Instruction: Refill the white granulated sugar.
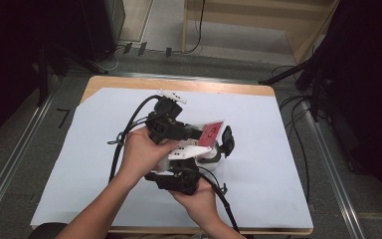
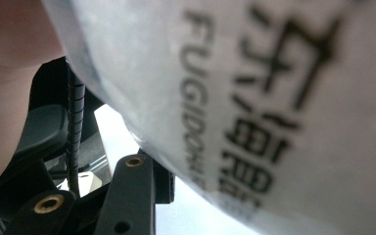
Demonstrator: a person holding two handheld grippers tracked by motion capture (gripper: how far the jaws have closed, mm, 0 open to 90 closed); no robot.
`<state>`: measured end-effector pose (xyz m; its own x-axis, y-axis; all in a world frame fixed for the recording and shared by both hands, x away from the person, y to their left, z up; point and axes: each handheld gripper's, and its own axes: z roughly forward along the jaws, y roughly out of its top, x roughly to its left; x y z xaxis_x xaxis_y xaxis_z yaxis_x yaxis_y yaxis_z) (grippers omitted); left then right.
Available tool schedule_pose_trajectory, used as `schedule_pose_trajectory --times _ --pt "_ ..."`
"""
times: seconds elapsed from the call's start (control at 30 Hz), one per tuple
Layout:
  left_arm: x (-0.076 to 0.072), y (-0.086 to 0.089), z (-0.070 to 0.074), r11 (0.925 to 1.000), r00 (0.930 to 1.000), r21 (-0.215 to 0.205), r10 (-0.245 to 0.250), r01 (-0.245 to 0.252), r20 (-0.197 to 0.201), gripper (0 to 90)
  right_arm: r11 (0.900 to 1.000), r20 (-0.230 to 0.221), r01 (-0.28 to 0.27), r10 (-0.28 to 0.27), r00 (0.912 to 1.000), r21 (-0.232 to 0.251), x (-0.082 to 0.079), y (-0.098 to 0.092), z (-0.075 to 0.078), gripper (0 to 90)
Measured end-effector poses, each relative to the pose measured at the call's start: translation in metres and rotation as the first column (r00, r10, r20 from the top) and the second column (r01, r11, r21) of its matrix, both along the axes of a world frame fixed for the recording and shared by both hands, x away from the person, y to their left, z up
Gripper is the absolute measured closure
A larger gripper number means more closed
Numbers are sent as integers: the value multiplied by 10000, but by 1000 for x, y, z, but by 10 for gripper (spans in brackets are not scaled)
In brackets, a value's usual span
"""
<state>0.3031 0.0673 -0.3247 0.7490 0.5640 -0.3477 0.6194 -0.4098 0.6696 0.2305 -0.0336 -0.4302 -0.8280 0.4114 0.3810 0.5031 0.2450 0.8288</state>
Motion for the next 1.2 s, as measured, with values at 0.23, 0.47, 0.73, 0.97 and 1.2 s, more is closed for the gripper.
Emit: schedule_pose_trajectory --times 0.23,0.47,0.73,0.97,1.2 --pt "0 0 1 10000 10000 40 -10 10 31 747 10000 7 -8 8 10000 12 0 0 0 634" --pt "0 0 0 10000 10000 -4 -23 23 26 747 10000 19 -22 22 10000 14 0 0 0 634" --pt "0 0 0 10000 10000 24 -37 37 52 747 10000 16 -27 26 10000 8 0 0 0 634" --pt "0 0 0 10000 10000 14 -34 34 52 747 10000 23 -27 27 10000 2 0 0 0 634" --pt "0 -1 0 10000 10000 14 -29 29 57 749 10000 32 -35 35 10000 -7 0 0 0 634"
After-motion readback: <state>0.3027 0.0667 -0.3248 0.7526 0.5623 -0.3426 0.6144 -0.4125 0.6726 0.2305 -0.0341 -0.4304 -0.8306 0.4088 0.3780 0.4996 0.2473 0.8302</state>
